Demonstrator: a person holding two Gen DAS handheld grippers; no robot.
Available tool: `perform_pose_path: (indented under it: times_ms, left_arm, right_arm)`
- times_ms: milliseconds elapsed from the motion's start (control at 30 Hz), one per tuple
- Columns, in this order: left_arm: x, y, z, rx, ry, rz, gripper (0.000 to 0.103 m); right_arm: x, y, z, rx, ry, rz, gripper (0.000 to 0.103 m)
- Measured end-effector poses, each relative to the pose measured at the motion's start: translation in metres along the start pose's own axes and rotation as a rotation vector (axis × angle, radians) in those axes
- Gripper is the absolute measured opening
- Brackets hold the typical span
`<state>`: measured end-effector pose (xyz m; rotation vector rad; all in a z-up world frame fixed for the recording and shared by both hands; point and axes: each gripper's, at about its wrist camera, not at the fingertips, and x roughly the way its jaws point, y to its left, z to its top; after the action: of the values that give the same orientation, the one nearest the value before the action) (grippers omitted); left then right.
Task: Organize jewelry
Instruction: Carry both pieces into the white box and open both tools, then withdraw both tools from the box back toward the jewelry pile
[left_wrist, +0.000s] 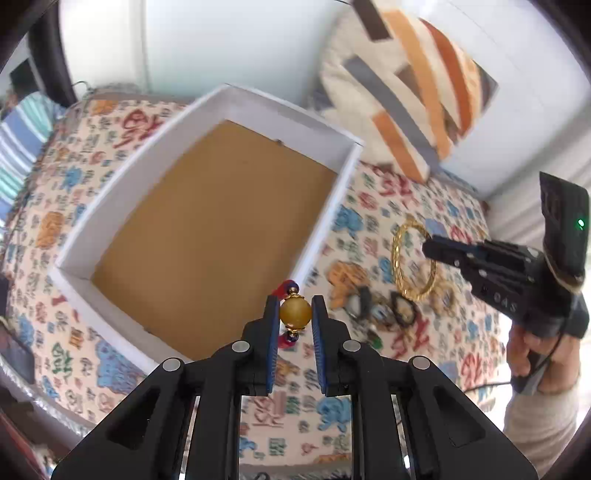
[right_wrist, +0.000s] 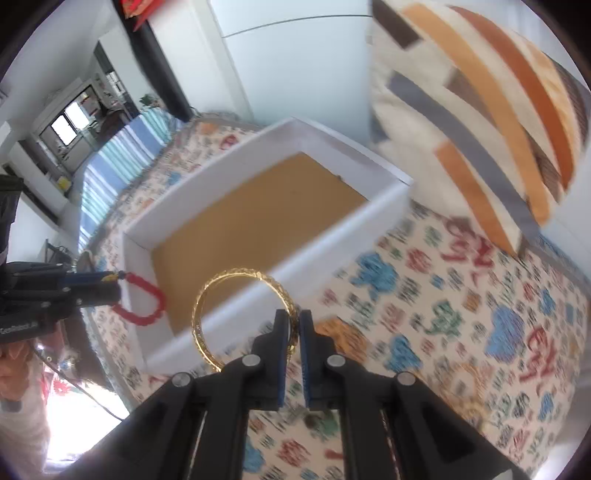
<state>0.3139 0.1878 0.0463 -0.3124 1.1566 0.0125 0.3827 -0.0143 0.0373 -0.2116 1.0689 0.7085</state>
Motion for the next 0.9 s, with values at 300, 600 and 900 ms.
perform_pose_path:
  times_ms: [300, 600, 900]
  left_arm:
    - [0.060, 0.089, 0.024, -0.158, 0.021, 0.140, 0.015]
    - [0.116, 0.131, 0.011, -0.232, 0.059, 0.199, 0.017]
    - [0.104, 0.119, -0.014, -0.182, -0.031, 0.294, 0.082]
  right_arm:
    - [0.105, 0.068, 0.059, -0.056, 0.070, 0.042, 0.006]
    - [0.187, 0.082, 0.056, -0.076, 0.116, 0.008, 0.010]
    - [0.159, 0.051, 0.041, 0.005, -0.024, -0.074, 0.062]
